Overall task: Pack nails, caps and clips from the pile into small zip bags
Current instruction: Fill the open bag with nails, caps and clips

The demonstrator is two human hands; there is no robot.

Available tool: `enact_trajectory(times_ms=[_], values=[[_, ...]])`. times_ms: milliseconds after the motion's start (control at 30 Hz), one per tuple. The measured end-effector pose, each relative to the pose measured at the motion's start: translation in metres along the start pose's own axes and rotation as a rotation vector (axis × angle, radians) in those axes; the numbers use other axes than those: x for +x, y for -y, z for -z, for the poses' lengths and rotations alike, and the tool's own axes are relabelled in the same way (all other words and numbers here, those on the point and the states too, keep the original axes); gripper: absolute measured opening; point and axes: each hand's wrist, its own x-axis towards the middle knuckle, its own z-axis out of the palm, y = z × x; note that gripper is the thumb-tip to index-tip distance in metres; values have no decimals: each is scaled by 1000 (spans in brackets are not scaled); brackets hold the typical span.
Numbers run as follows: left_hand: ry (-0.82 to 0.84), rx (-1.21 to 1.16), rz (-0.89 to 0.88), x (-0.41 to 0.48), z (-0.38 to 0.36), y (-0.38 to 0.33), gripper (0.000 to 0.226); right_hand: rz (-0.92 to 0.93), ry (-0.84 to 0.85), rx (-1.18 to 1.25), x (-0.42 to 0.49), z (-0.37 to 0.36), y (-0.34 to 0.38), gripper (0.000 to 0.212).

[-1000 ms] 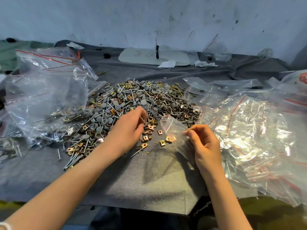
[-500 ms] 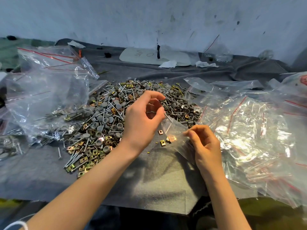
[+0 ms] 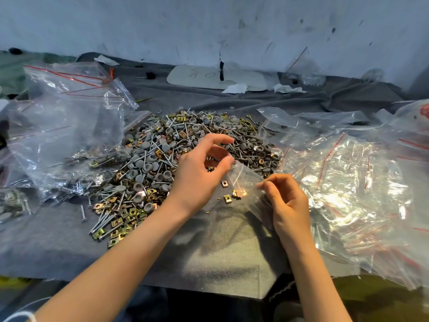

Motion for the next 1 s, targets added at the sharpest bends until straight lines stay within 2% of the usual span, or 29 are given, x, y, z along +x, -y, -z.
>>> enact_trajectory(times_ms=[67, 133, 167, 267, 367, 500, 700, 767, 933, 1000], values=[[-42, 29, 10, 0, 5, 5, 22, -3, 6, 12, 0, 0, -1, 12], [-76, 172, 41, 2, 14, 14, 19, 2, 6, 20, 1, 0, -1, 12], [-36, 291, 67, 4, 20, 21, 16, 3, 6, 23, 1, 0, -1, 12], [223, 746, 177, 2, 30, 40, 17, 10, 7, 20, 1, 0, -1, 13], [332, 934, 181, -6, 25, 47, 23, 12, 0, 23, 1, -1, -1, 14], [309, 963, 116, -6, 17, 48, 15, 29, -42, 28, 1, 1, 0, 15], [326, 1035, 71, -1, 9, 48, 23, -60, -148, 236, 2, 4, -1, 22], [344, 1026, 53, 0, 8, 49, 21, -63, -145, 225, 2, 4, -1, 25], [365, 924, 72, 2, 7, 47, 11, 27, -93, 117, 0, 3, 0, 24], [297, 691, 119, 2, 10, 40, 2, 51, -76, 101, 0, 2, 1, 20]])
